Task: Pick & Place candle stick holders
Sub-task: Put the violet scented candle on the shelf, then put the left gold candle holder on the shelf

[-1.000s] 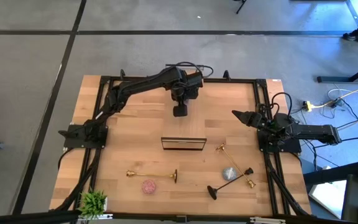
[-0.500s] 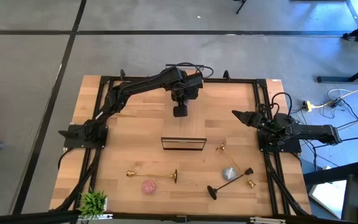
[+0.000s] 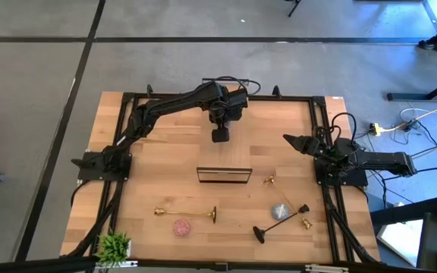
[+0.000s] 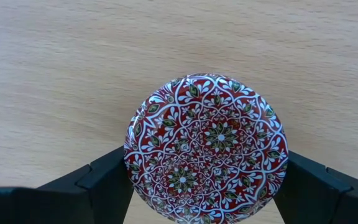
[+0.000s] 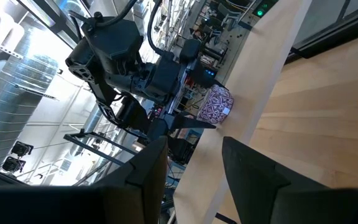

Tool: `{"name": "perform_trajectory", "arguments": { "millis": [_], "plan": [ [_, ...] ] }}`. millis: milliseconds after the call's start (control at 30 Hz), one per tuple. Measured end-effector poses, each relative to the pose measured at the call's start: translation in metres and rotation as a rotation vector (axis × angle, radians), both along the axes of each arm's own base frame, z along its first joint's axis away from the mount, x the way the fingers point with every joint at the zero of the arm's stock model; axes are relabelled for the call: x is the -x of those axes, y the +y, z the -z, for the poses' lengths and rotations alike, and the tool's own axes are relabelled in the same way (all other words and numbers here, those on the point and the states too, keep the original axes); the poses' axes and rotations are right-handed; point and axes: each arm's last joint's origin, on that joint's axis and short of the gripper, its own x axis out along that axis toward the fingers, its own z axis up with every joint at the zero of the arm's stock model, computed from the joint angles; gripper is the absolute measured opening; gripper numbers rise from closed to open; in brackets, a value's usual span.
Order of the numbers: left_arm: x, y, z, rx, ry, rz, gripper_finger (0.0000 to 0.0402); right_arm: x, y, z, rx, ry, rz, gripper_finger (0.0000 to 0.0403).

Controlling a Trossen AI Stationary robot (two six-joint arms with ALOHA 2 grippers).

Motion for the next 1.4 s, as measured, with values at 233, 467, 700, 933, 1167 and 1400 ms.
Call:
{"name": "perform_trajectory", "arguments": {
  "millis": [233,467,700,933,1167,1400],
  "plan": [
    [0.0,0.001,0.0,-0.012,0.004,-0.004,0.0318,0.0,0.0,0.0,0.0,0.0,0.0,0.0158],
    [0.0,0.001,0.0,-0.017,0.005,-0.024,0.0343,0.0,0.0,0.0,0.0,0.004,-0.001,0.0158],
    [0.001,0.0,0.0,-0.012,0.007,-0.022,0.0395,0.0,0.0,0.0,0.0,0.004,-0.001,0.0158],
    [0.003,0.0,-0.003,-0.013,0.013,-0.012,0.0398,0.0,0.0,0.001,0.001,0.013,-0.001,0.0158],
    [0.018,-0.004,-0.032,-0.047,-0.048,-0.012,0.04,0.0,0.0,0.002,0.001,0.019,-0.009,0.0158],
    [0.041,-0.008,-0.064,-0.045,-0.118,-0.102,0.04,0.0,0.0,0.002,-0.003,0.018,-0.011,0.0158]
  ]
}}
